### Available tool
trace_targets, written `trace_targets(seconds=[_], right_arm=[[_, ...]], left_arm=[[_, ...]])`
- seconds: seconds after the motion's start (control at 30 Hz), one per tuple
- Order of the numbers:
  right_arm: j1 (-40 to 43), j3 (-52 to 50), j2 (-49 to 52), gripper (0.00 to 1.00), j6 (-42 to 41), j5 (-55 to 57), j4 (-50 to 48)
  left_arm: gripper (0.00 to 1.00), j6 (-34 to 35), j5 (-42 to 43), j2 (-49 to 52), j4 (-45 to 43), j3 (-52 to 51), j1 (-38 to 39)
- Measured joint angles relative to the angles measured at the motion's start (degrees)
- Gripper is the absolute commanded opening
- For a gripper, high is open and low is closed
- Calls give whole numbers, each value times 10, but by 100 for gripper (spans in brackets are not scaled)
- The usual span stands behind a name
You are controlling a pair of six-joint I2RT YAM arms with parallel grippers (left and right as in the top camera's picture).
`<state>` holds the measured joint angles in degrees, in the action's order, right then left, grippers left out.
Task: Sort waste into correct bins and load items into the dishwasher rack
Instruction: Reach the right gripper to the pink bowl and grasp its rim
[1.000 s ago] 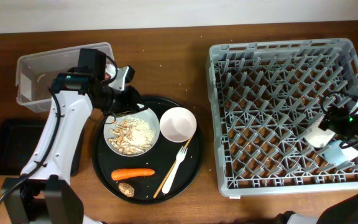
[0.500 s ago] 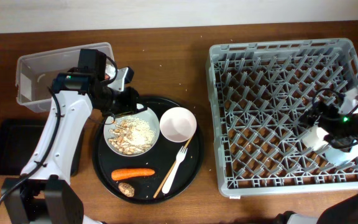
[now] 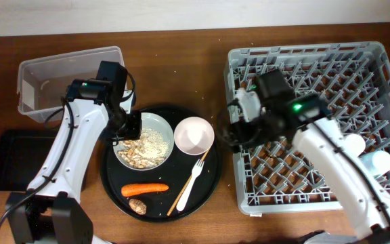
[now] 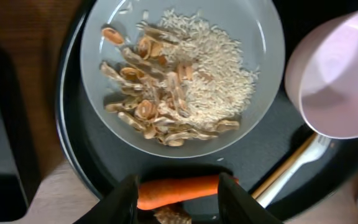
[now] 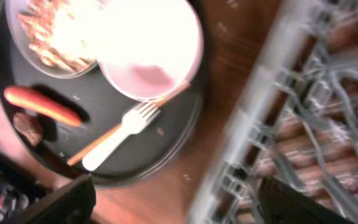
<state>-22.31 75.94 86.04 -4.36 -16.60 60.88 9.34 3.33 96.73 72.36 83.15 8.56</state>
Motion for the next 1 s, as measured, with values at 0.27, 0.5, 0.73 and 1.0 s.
trace_targets(seconds=[0.27,0.5,0.73,1.0], right_arm=[[-108,5,135,57,-124,90,-64],[-108,5,209,38,-176,102,-123],[-108,15,233,27,-184,106,-115],[-108,56,233,22,-181,119,-95]], left_arm=[[42,10,-15,0,0,0,0],[42,10,-15,0,0,0,0],[42,10,-15,0,0,0,0],[42,10,-15,0,-4,0,0]])
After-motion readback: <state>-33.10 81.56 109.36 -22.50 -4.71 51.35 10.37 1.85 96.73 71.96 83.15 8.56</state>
